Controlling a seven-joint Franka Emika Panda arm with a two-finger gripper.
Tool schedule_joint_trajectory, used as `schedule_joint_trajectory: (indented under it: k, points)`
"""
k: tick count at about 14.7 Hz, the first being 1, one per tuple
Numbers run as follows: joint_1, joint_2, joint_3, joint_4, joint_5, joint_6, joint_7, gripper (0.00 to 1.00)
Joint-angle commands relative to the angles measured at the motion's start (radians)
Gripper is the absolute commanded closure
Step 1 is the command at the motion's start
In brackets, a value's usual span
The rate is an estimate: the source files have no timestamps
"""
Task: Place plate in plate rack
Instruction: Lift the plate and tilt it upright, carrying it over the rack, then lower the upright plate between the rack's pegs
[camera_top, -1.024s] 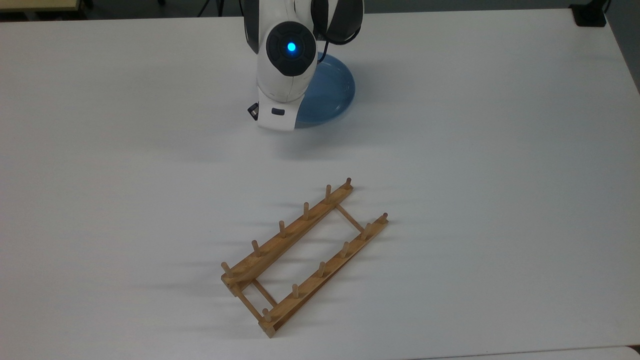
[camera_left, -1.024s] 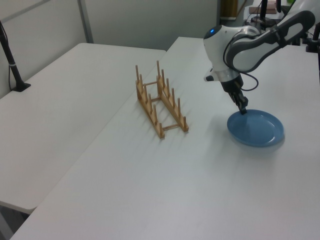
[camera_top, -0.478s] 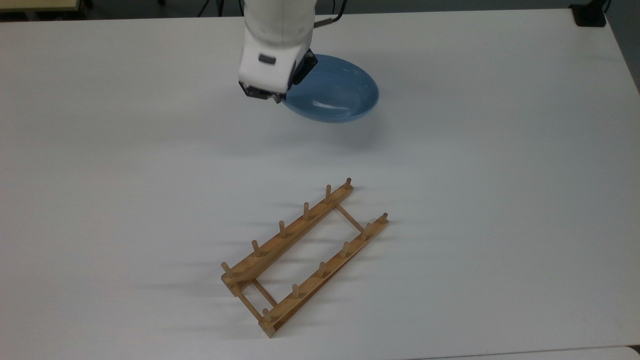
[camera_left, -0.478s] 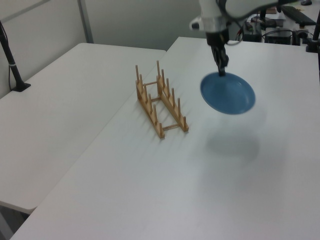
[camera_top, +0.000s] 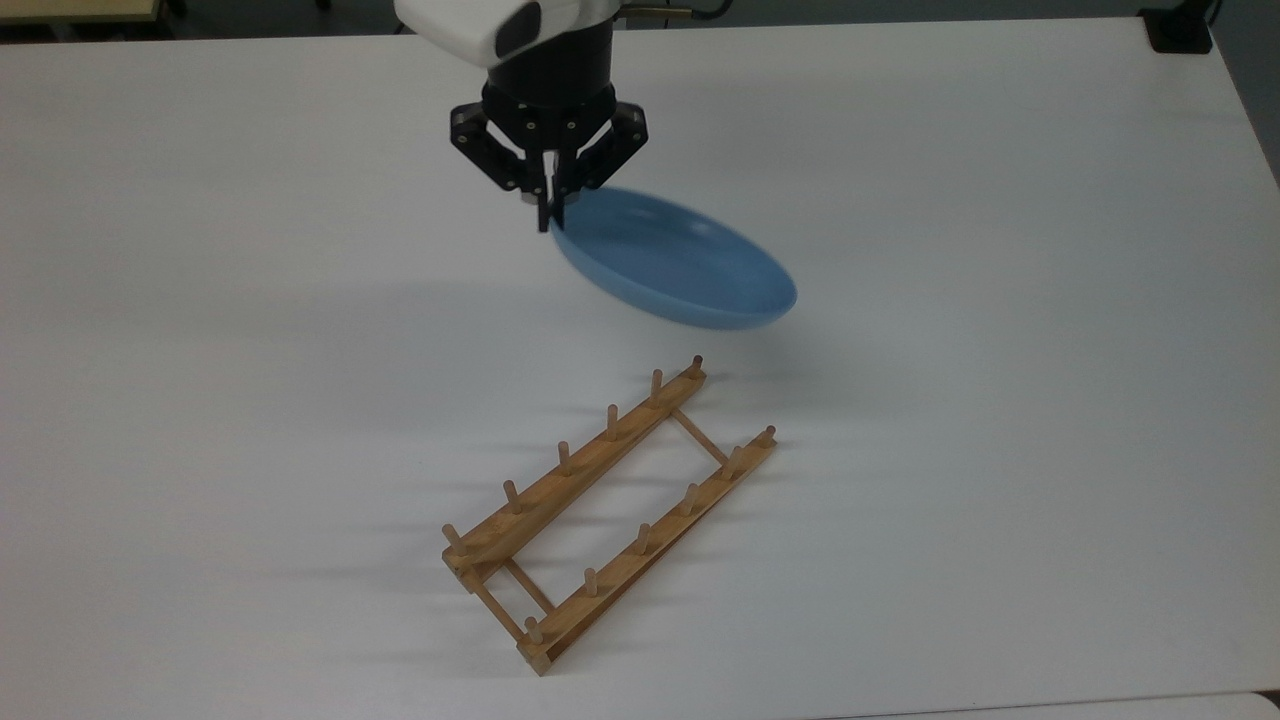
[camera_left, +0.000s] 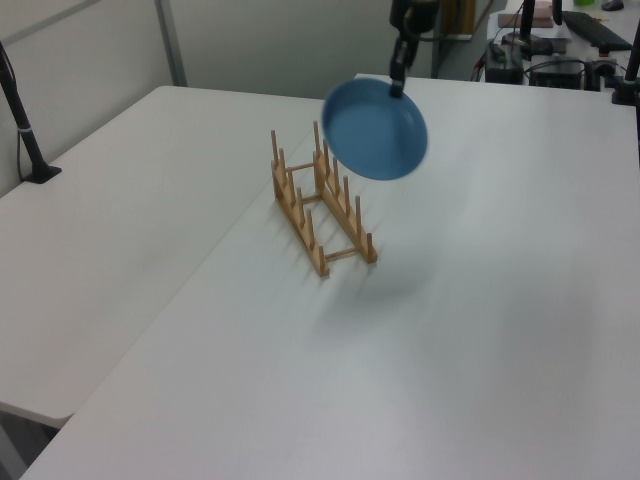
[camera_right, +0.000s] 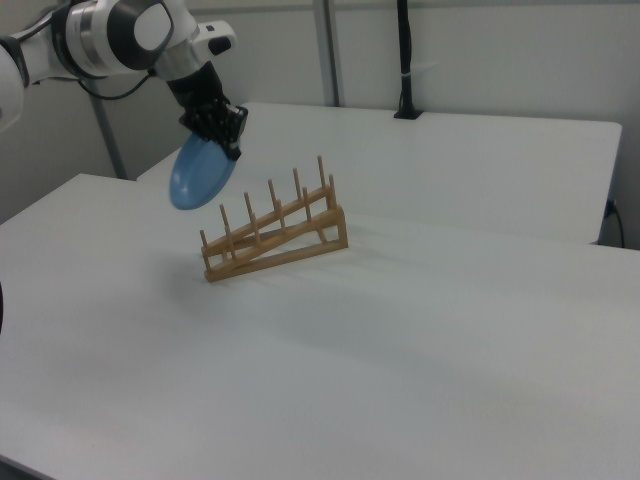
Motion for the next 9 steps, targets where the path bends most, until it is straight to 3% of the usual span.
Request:
schedule_joint_trajectory:
  k: [1, 3, 9]
  points:
    - [0.044, 0.01, -0.004, -0.012, -0.205, 0.181, 0.299, 1.0]
    - [0.069, 0.025, -0.002, -0.04, -0.414, 0.236, 0.49, 1.0]
    - [0.092, 0.082, -0.002, -0.043, -0.61, 0.276, 0.657, 1.0]
